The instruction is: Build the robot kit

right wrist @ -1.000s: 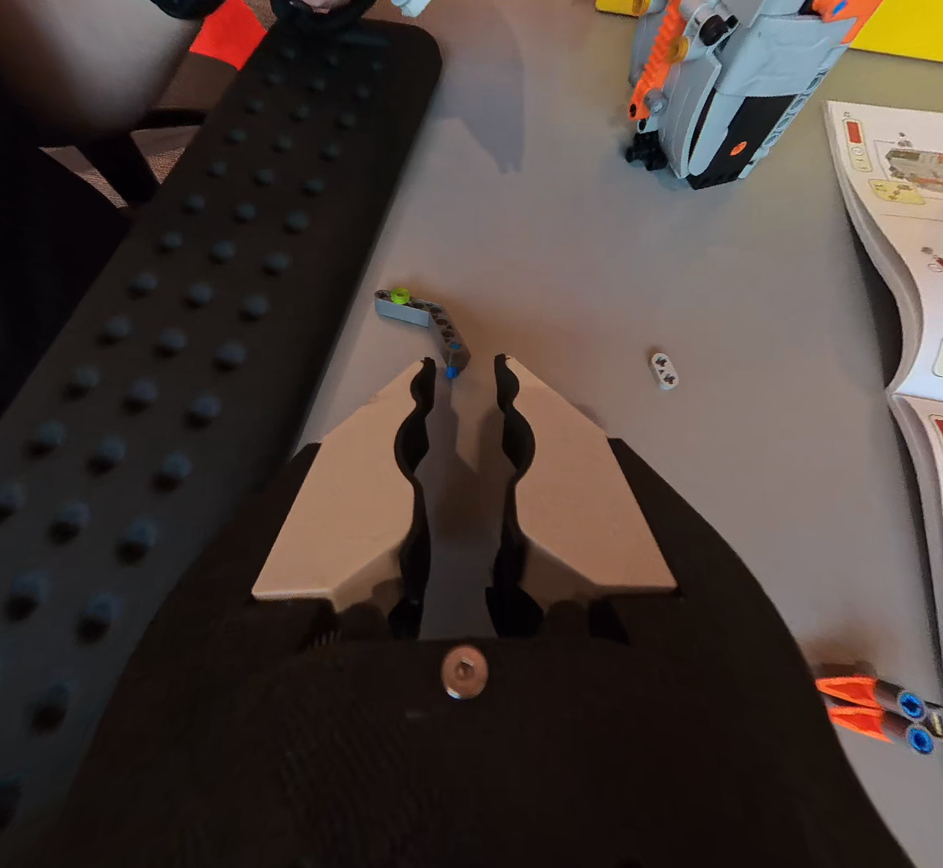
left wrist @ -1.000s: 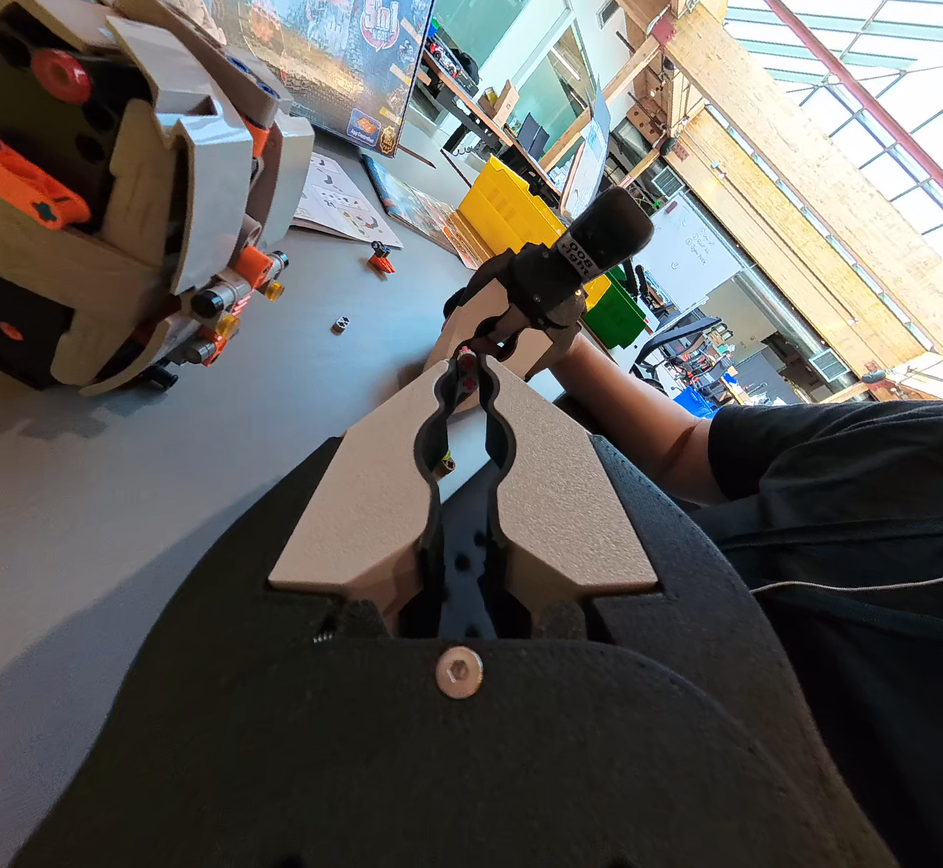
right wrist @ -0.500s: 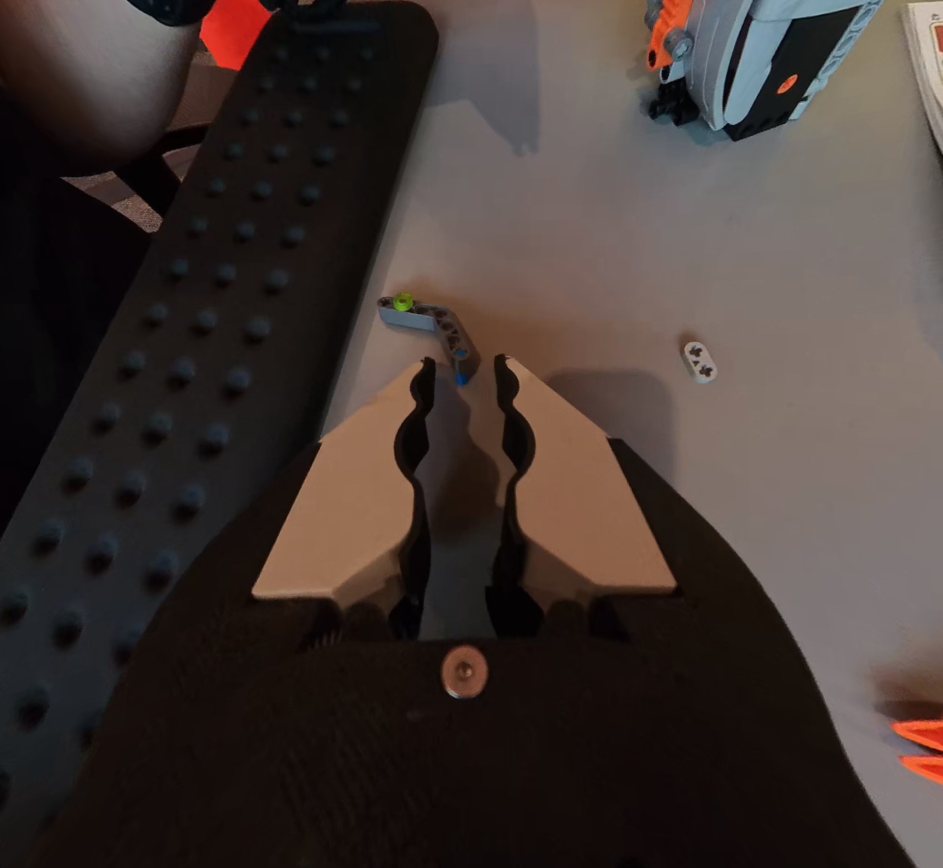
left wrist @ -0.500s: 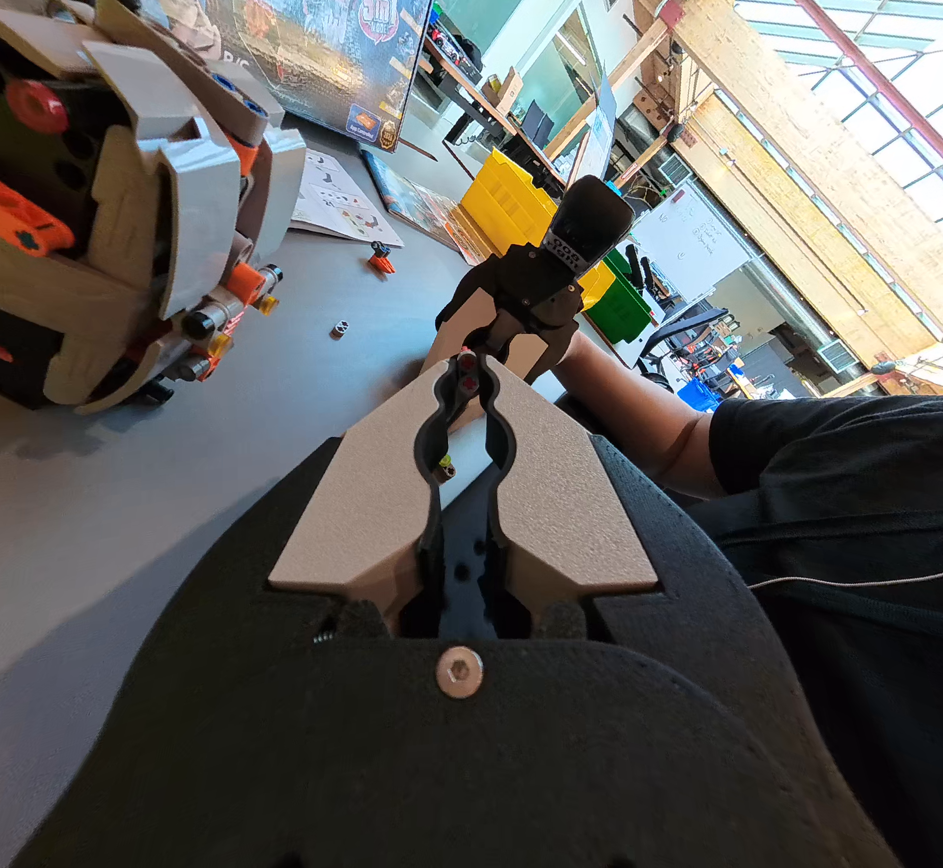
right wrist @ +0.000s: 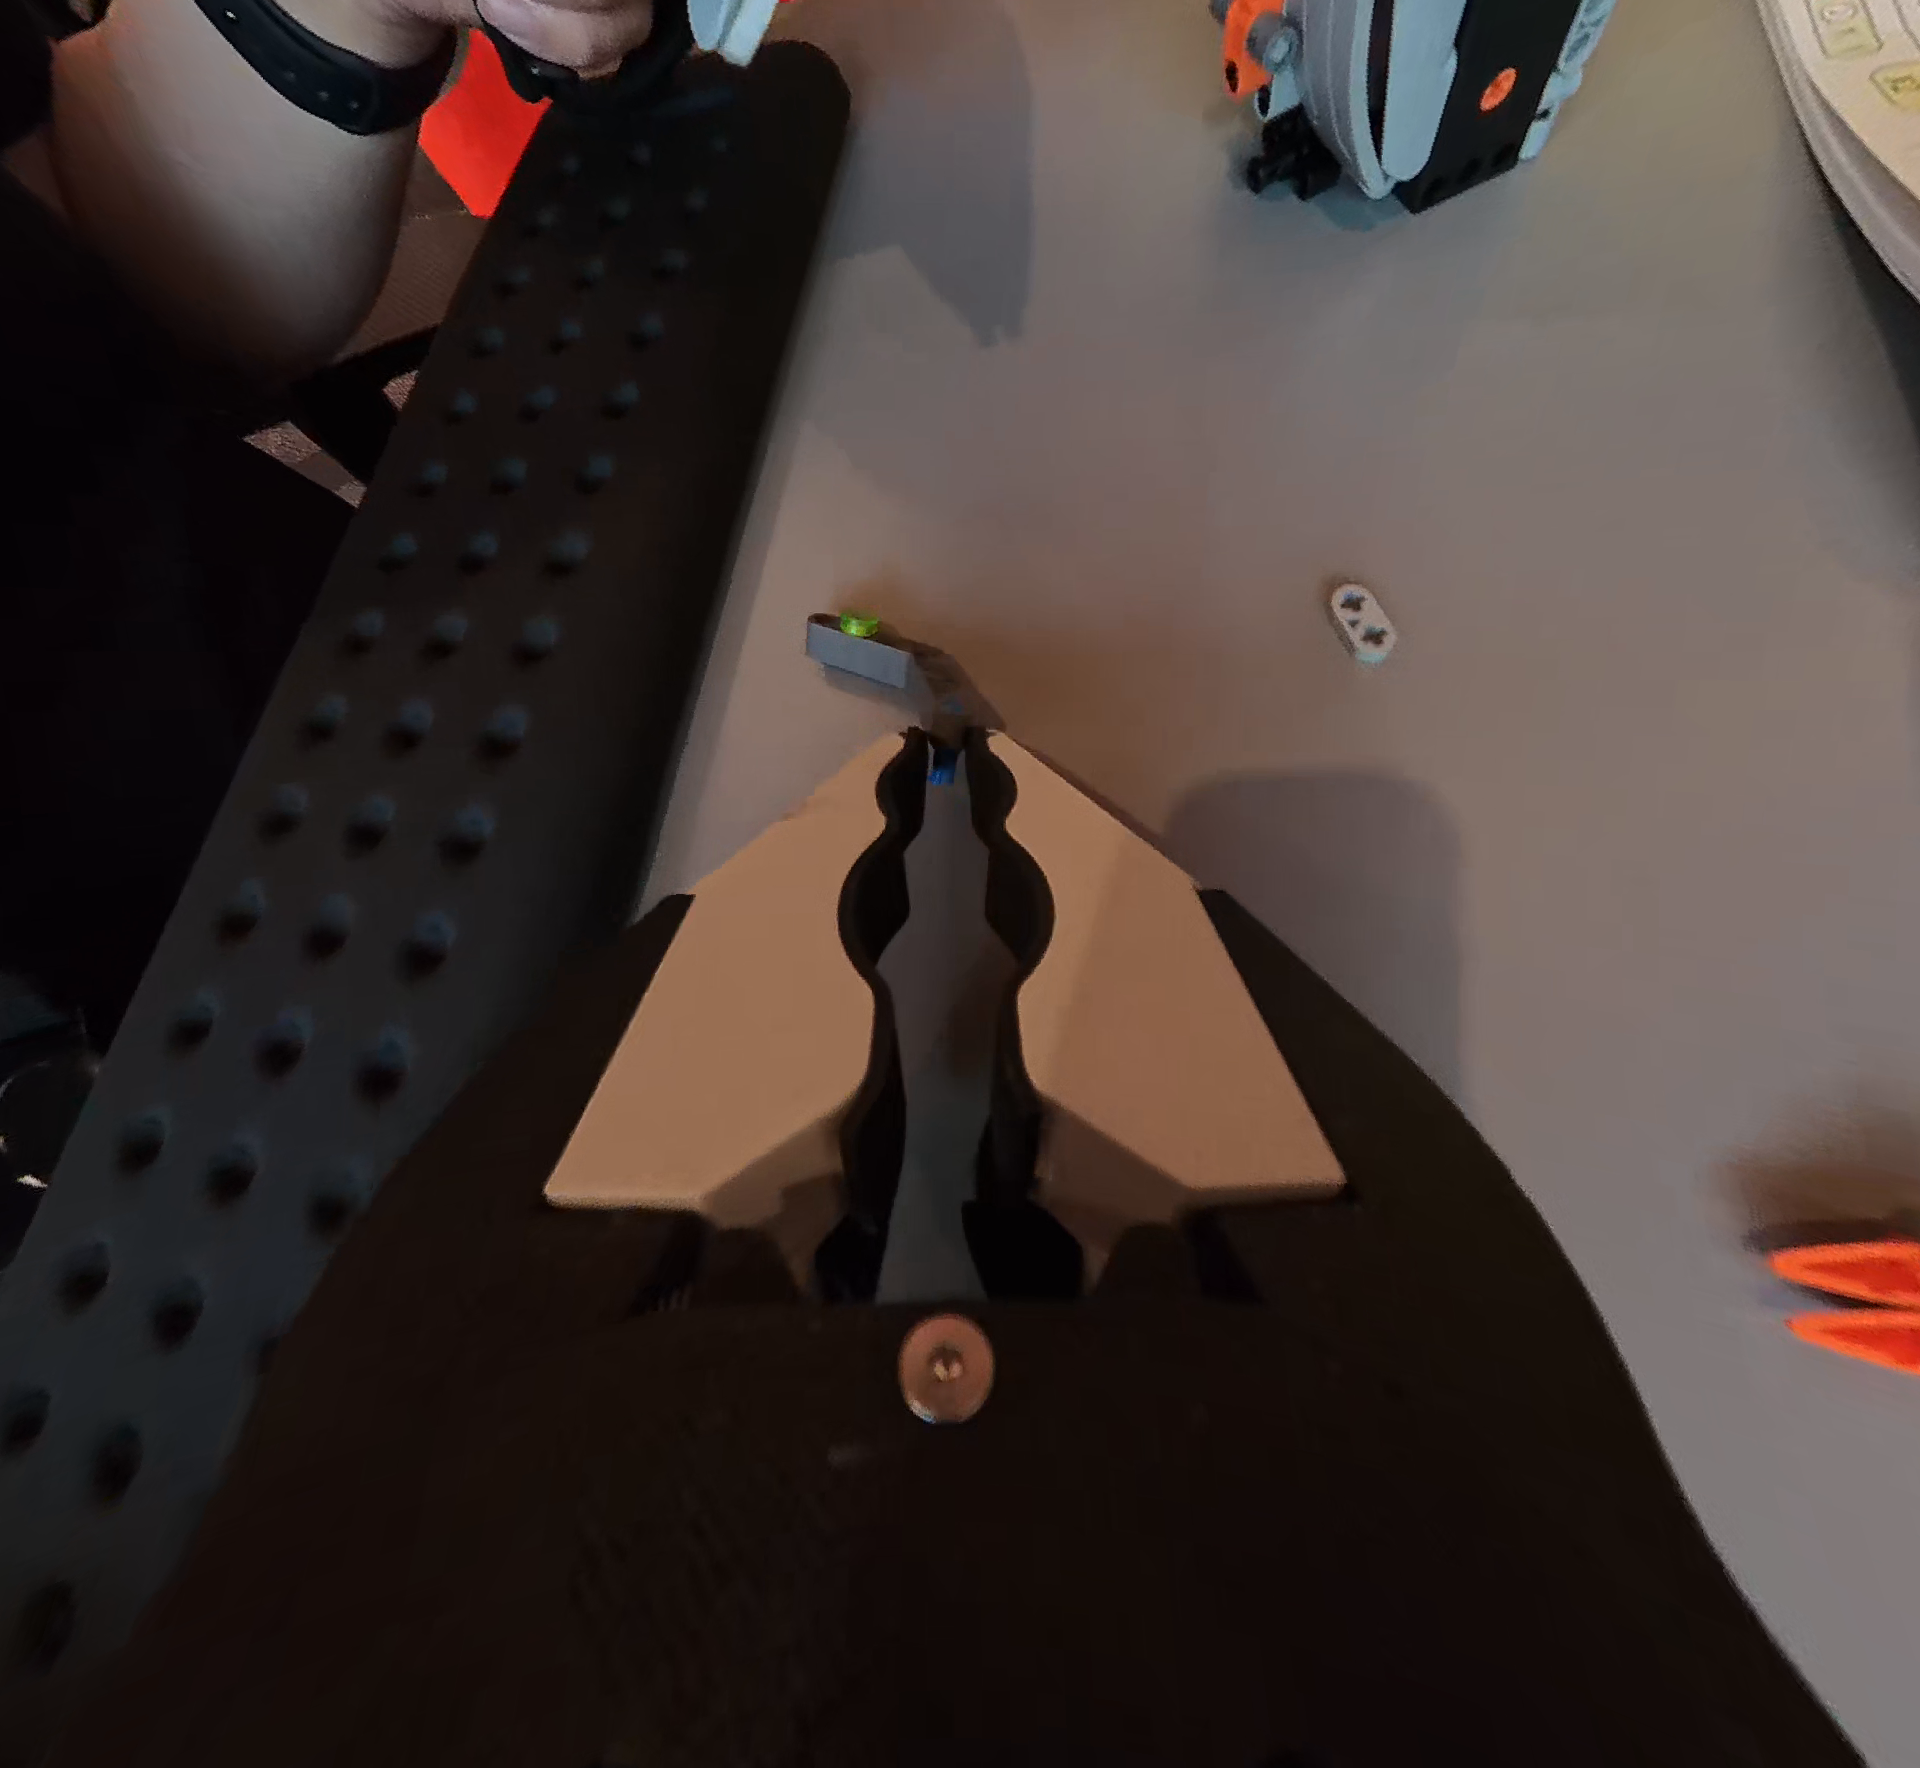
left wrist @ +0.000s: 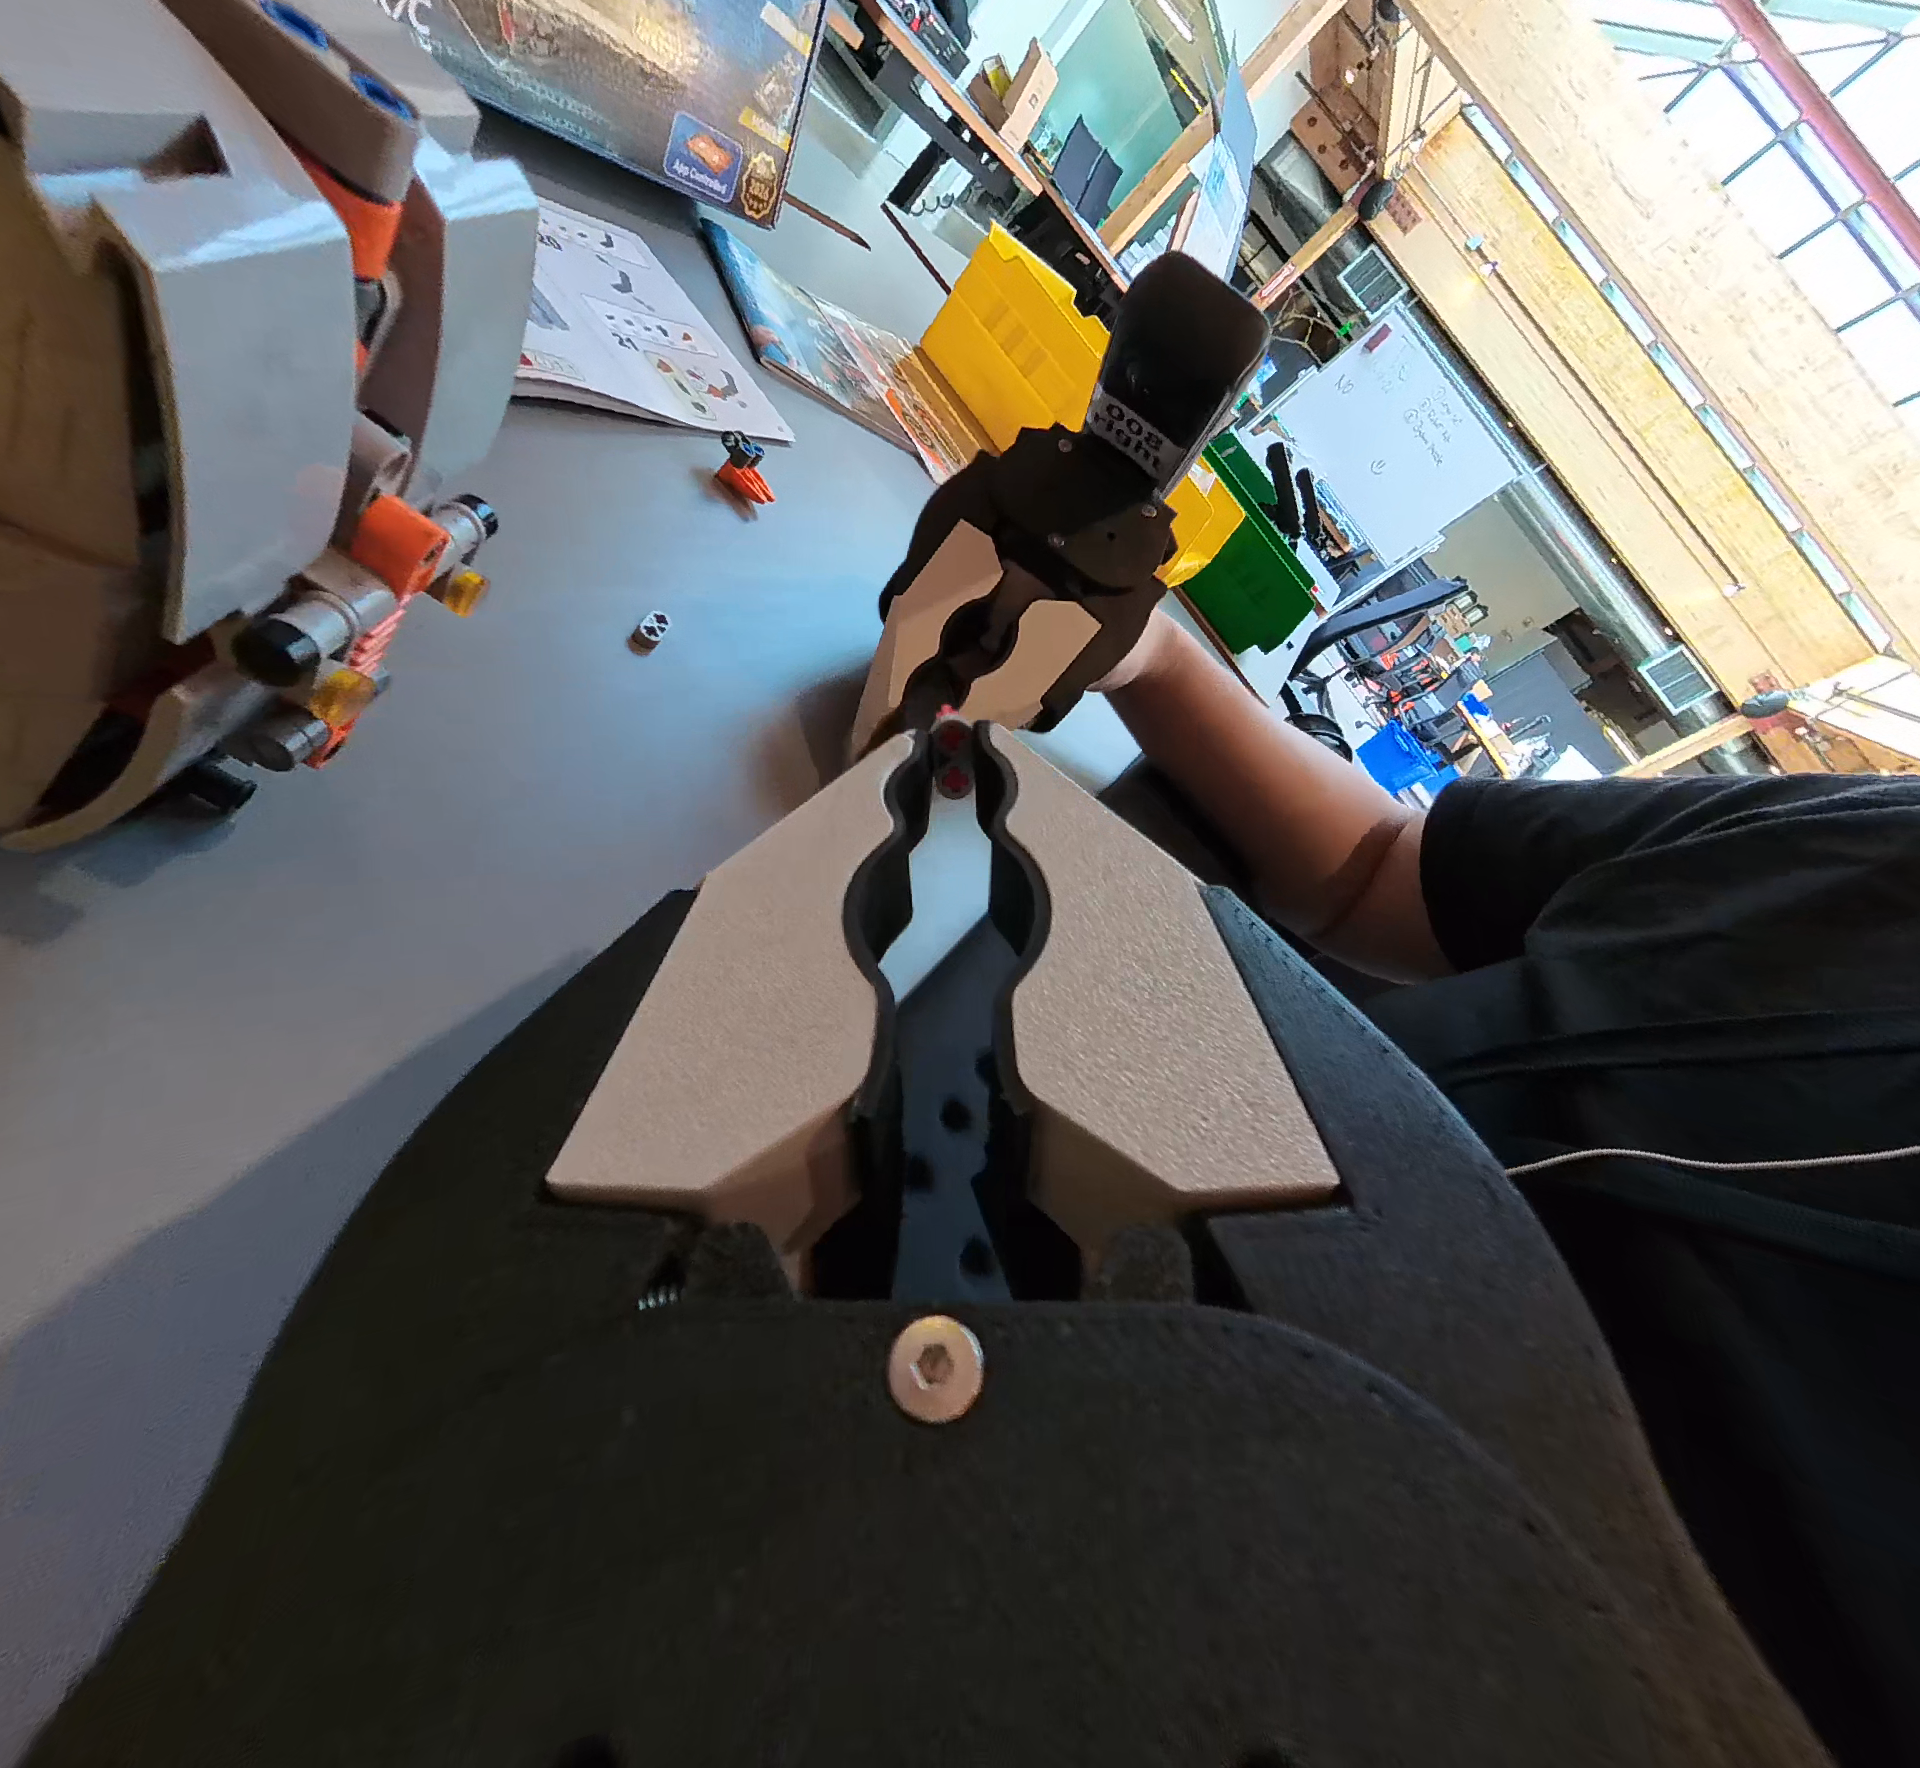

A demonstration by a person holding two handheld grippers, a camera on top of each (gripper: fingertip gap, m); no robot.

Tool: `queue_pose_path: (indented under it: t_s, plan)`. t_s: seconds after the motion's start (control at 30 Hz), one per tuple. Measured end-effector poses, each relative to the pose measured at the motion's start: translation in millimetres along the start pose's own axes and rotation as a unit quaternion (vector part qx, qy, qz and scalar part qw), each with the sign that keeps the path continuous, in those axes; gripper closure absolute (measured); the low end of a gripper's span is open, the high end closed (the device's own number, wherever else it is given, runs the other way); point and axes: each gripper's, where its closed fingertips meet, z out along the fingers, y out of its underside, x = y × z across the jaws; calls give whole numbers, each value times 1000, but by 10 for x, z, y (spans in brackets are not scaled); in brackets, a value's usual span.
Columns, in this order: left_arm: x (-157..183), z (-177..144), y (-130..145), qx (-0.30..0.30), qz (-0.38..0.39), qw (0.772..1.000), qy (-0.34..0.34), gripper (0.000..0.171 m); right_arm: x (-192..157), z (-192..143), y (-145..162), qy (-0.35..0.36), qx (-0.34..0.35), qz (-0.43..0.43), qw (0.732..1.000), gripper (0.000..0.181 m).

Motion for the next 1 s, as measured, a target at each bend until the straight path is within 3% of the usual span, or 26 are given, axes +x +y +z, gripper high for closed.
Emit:
queue_pose_path:
  t_s: [0.2,0.33,0.5,0.73,1.0]
  plan:
    - [-9,37,78,-17,-12,1000,7,165,106,-211,66,24,-19,18,999,174]
    - [-31,23,122,-29,-19,999,6,166,325,-414,173,83,-83,4,993,173]
    - [-3,-20,112,-31,-24,999,5,165,478,-652,212,121,-206,-30,971,174]
    - [39,-44,203,-44,-38,998,9,166,586,-748,313,96,-394,-46,913,173]
    - [22,-60,230,-47,-50,997,17,166,606,-617,301,56,-405,-15,913,172]
